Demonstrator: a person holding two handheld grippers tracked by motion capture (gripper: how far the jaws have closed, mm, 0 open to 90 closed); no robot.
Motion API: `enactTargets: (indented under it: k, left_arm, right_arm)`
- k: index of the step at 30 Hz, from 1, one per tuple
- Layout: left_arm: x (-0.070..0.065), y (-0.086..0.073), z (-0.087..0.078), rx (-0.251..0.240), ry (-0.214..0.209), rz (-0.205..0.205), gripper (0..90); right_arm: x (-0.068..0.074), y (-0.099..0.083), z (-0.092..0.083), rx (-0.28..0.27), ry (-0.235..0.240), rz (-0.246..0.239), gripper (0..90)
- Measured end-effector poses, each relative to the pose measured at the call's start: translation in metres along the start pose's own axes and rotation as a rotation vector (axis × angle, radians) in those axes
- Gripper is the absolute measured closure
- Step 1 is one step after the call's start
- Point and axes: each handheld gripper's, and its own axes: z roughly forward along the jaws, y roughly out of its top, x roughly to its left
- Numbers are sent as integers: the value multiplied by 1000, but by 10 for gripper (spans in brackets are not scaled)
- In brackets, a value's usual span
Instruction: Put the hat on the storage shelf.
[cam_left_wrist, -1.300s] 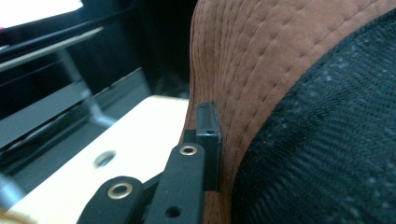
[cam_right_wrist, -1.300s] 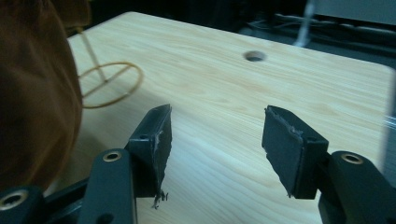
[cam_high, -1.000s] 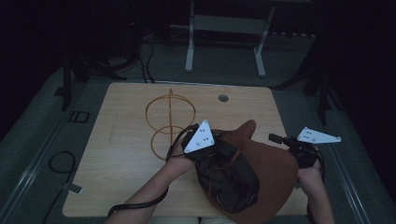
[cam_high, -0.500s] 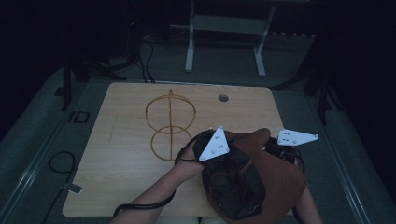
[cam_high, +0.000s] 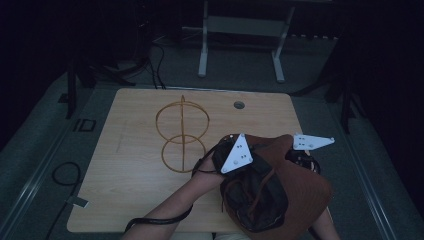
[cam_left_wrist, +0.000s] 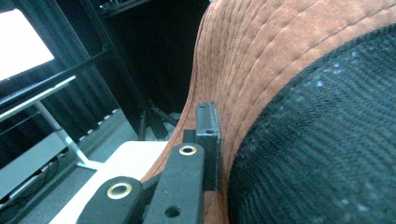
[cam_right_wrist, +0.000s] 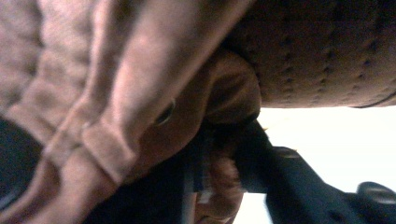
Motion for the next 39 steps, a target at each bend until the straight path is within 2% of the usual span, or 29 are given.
enactTargets:
  k: [5,6,7,13,14,20,22,23,26,29,33,39]
  left_arm:
    - [2,0,-1,-3,-14,-13,835]
    - [3,0,-2,-6,-10,-19,791]
    - [4,2,-3,-4,-6,-44,768]
    - [8,7,-9,-16,14,-85,593]
    - [9,8,-11,-17,12,-94,569]
    - [10,11,-19,-26,20,-126,491]
    - [11,11,-21,-27,22,-125,483]
    - [13,10,-24,-21,19,-144,473]
    - [17,6,-32,-2,29,-167,458]
    - [18,3,-38,6,36,-173,429]
    - [21,-8,-53,49,28,-203,427]
    - [17,-25,-66,76,25,-238,425]
  right_arm:
    - [0,1,0,8,4,12,868]
    - [1,0,-1,8,7,11,873]
    - [1,0,-2,5,14,17,874]
    - [0,2,-7,-23,30,19,878]
    - [-1,5,-13,-42,27,30,879]
    - [-3,11,-23,-80,21,30,880]
    - [-4,13,-26,-92,7,30,880]
    - [-5,14,-27,-98,1,30,880]
    - [-8,15,-32,-115,-21,38,880]
    - [-10,17,-35,-123,-32,39,880]
    - [-15,25,-44,-147,-79,30,879]
    - [-24,37,-55,-182,-140,28,879]
